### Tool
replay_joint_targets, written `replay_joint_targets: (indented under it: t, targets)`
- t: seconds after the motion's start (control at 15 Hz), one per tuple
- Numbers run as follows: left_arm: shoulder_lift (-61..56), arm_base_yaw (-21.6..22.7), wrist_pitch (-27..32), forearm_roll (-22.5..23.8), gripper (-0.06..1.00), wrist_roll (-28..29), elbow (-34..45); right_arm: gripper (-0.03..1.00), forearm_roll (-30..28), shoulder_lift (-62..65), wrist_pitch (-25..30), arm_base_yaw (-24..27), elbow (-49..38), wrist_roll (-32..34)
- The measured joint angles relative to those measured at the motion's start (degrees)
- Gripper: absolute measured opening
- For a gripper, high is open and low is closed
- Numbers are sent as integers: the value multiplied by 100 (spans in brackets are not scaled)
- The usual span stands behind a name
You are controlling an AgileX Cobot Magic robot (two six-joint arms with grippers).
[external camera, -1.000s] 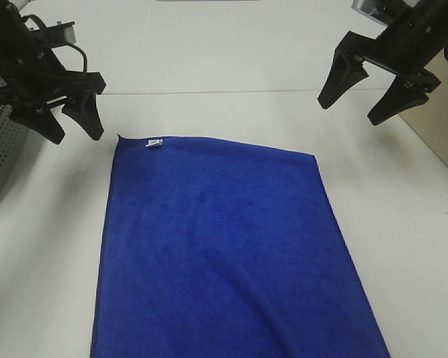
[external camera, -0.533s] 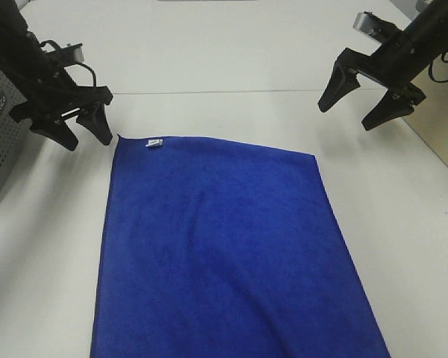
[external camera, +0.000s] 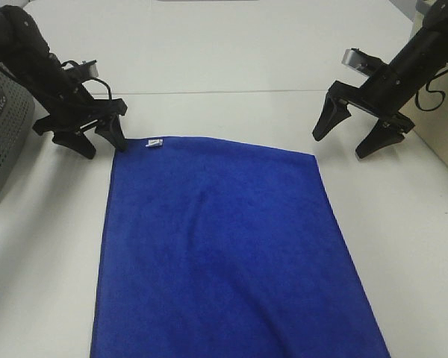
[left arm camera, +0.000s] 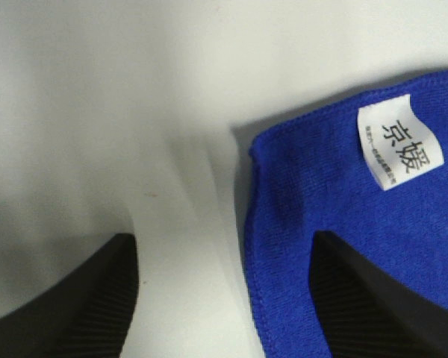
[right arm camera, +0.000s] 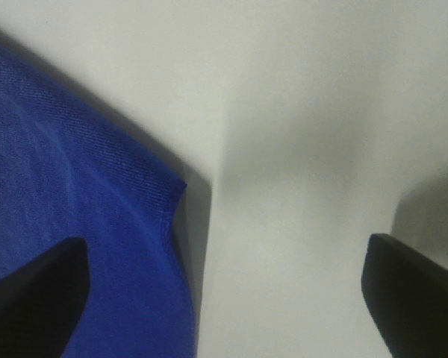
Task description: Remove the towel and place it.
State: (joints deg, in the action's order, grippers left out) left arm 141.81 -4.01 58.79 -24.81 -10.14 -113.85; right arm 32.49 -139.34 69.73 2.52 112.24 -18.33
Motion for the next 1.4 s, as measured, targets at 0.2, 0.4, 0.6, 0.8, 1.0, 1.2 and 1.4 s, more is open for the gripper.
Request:
replay_joint_targets:
  t: [0.2, 0.4, 0.6, 0.8, 1.0, 1.2, 1.4]
  targets:
    - [46, 0, -149, -57, 63, 0, -40, 95, -258, -29, -172, -160, 0, 34]
    - [52, 0, -246, -63, 63, -11, -40, 95, -355, -115, -407, -344, 11, 92]
    - [52, 0, -321, -63, 63, -29, -40, 95, -556, -138, -441, -481, 46, 149]
    - [57, 0, -355, -63, 63, -46, -40, 95, -636, -138, -453, -539, 46, 149]
    - [57, 0, -332, -63, 63, -132, -40, 95, -584, -138, -453, -539, 46, 183]
    - [57, 0, -304, -63, 63, -172, -40, 95, -510, -138, -453, -539, 46, 229]
    - [57, 0, -206, -63, 63, -172, -40, 95, -487, -138, -453, -539, 46, 275]
